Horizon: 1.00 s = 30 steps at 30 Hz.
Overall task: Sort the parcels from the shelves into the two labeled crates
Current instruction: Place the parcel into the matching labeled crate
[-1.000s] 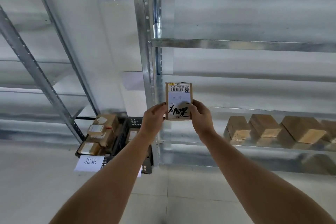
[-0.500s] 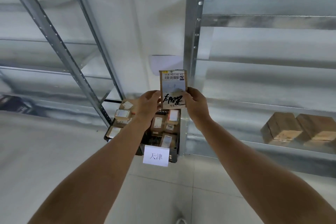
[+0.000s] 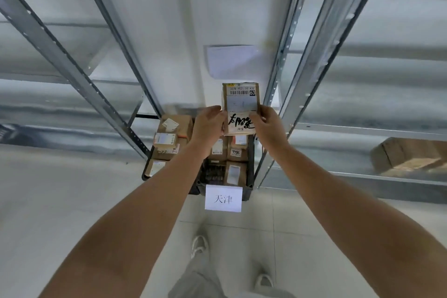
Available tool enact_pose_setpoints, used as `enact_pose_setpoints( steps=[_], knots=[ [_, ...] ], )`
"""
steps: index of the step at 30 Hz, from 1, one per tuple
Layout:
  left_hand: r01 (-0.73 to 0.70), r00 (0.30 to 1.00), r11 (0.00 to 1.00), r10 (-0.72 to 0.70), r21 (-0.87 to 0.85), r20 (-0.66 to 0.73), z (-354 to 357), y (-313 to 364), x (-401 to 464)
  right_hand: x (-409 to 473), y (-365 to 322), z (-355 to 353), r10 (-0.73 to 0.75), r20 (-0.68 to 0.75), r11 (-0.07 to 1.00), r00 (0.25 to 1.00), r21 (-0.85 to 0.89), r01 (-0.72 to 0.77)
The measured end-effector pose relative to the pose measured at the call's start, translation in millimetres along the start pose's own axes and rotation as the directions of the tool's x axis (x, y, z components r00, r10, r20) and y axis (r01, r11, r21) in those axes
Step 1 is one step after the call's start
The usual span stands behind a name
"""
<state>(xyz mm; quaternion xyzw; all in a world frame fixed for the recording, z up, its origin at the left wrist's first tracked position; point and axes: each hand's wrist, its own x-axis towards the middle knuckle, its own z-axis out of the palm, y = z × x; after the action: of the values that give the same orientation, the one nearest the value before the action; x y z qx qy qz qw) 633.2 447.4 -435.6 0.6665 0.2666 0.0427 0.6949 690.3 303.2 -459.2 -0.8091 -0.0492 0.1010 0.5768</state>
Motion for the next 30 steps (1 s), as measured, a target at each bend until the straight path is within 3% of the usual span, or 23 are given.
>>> enact_pose_setpoints(
  steps=[6, 12, 22, 30],
  knots=[
    [0.13, 0.971, 0.99, -0.138, 0.053, 0.193, -37.2, -22.6, 81.3, 51.0, 22.7, 53.6, 0.089, 0.009, 0.984, 0.996, -0.158, -0.087],
    [0.274, 0.938, 0.961, -0.275, 0.033, 0.212, -44.4, -85.1, 148.1, 98.0, 77.8, 103.5, 0.207, 0.045, 0.942, 0.977, -0.278, -0.187],
    [0.385, 0.899, 0.922, -0.386, 0.048, 0.205, -39.2, -273.8, 290.7, 179.7, 282.6, 199.0, 0.361, 0.047, 0.905, 0.931, -0.26, -0.338],
    [0.37, 0.919, 0.927, -0.375, 0.06, 0.123, -24.8, -433.5, 400.6, 261.3, 445.2, 265.6, 0.355, 0.065, 0.897, 0.933, -0.304, -0.321]
  ],
)
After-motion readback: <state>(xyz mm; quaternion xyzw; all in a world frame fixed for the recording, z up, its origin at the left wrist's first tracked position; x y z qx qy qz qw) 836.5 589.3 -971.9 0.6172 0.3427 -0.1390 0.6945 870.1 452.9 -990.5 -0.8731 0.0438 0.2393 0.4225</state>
